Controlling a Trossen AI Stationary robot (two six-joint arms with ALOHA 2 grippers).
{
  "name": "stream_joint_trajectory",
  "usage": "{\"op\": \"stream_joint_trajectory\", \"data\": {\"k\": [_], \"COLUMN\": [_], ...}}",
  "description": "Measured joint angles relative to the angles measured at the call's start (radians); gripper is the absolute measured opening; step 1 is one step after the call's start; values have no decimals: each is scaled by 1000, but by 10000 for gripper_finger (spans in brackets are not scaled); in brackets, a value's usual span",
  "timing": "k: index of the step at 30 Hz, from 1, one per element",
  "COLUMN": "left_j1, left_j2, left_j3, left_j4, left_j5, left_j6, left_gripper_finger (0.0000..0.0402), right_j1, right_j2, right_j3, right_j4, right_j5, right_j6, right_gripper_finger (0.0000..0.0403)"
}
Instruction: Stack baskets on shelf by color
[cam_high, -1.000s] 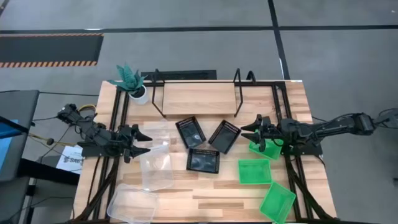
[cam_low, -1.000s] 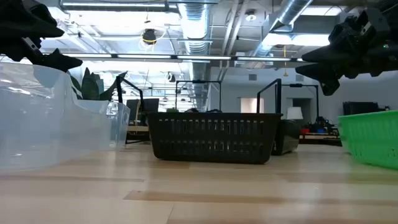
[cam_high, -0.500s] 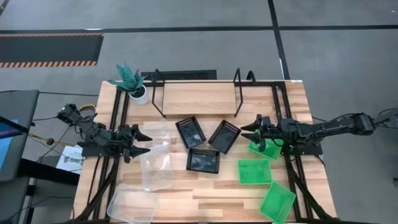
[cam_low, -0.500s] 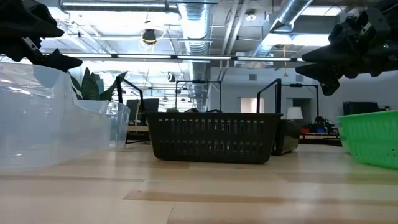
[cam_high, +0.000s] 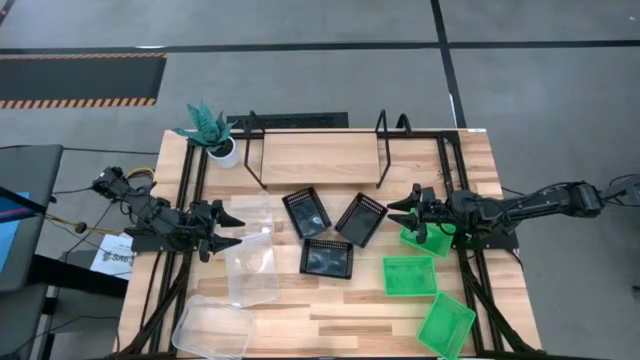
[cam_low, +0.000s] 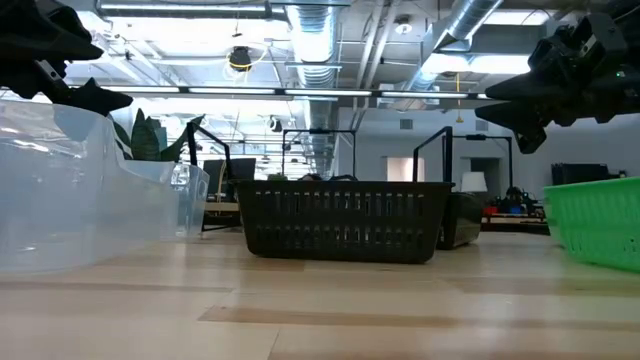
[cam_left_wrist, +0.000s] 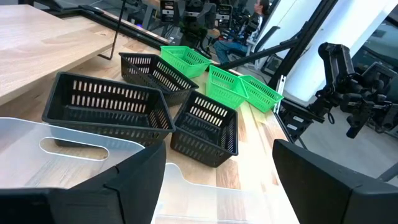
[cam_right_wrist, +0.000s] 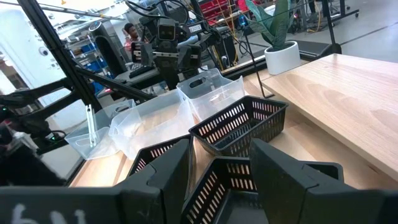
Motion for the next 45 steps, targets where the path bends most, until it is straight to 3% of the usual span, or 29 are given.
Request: {"op": "stream_joint_trajectory", "data": {"k": [14, 20, 27, 33, 37, 42, 45], "left_j1": [0, 0, 0, 0, 0, 2, 11], "left_j2": [0, 0, 0, 0, 0, 0, 0], "left_j3": [-2, -3, -2, -4, -4, -4, -4], "left_j4": [23, 33, 34, 55, 152, 383, 541], "left_j5": [-26, -91, -173, -303, -350, -384, -419], "left_j6": [-29, -236, -263, -291, -382, -373, -311], "left_gripper_finger": [283, 283, 283, 283, 283, 283, 283], "right_j1": [0, 0, 0, -25, -46, -50, -49], "right_j2": [0, 0, 0, 0, 0, 0, 0], "right_j3": [0, 0, 0, 0, 0, 0, 1], "right_j4": [0, 0, 0, -24, -23, -21, -13], "right_j5": [0, 0, 0, 1, 0, 1, 0], "right_j6": [0, 0, -2, -370, -443, -443, -291], "right_gripper_finger": [193, 193, 193, 193, 192, 194, 191]}}
